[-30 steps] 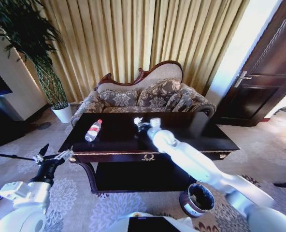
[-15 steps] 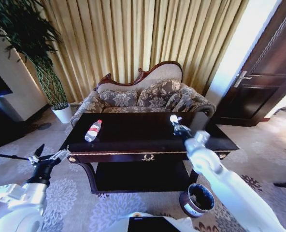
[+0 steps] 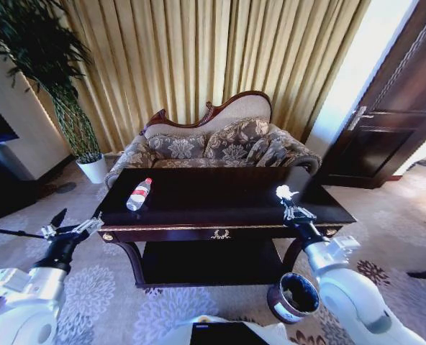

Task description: Move to the front of the table and place the trash on the table into the trash bin.

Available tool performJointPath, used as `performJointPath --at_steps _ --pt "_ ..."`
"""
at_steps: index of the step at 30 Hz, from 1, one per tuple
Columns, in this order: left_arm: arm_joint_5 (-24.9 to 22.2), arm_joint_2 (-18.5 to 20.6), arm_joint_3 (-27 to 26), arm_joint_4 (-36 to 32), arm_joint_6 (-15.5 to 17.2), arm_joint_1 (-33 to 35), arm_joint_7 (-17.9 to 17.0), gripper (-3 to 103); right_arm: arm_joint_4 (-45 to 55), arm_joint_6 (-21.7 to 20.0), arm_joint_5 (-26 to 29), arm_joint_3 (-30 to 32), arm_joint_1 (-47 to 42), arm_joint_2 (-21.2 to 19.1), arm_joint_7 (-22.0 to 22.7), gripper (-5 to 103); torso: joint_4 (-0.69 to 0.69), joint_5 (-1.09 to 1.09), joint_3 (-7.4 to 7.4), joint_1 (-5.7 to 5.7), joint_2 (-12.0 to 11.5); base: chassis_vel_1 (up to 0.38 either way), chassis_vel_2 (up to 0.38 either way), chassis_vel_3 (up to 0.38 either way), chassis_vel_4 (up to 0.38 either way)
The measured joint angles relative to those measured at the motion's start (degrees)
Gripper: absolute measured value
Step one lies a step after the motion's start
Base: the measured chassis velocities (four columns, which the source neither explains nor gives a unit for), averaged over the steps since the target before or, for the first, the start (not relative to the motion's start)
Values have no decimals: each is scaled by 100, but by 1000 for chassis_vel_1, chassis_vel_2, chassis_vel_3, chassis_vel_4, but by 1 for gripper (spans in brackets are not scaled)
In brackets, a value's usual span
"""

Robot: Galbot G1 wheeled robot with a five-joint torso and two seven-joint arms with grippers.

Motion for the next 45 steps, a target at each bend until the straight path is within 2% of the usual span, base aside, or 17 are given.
performJointPath --at_steps 10,27,32,35,39,45 --pt "33 55 95 0 56 -27 4 100 18 -9 -118 -6 -121 200 19 0 -2 0 0 0 0 25 -31 -36 32" --pt "50 39 108 0 60 -34 -2 100 -227 -21 -213 -205 -10 294 33 0 -1 -1 -1 0 0 102 -102 -97 92" --pt "59 57 135 -1 54 -51 0 100 -1116 54 -275 -172 45 525 55 0 -1 1 -1 -1 1 15 -8 -10 11" --pt "108 56 186 0 51 -53 1 100 -1795 -3 -57 -5 -1 615 92 0 -1 1 1 2 -2 0 0 0 0" --pt "174 49 223 0 47 -65 1 100 -2353 -25 -15 75 -22 603 80 0 -2 0 1 2 -2 0 0 0 0" --pt "200 17 240 0 26 -31 2 100 -3888 -69 -70 -85 422 540 141 0 -3 0 0 1 -1 0 0 0 0"
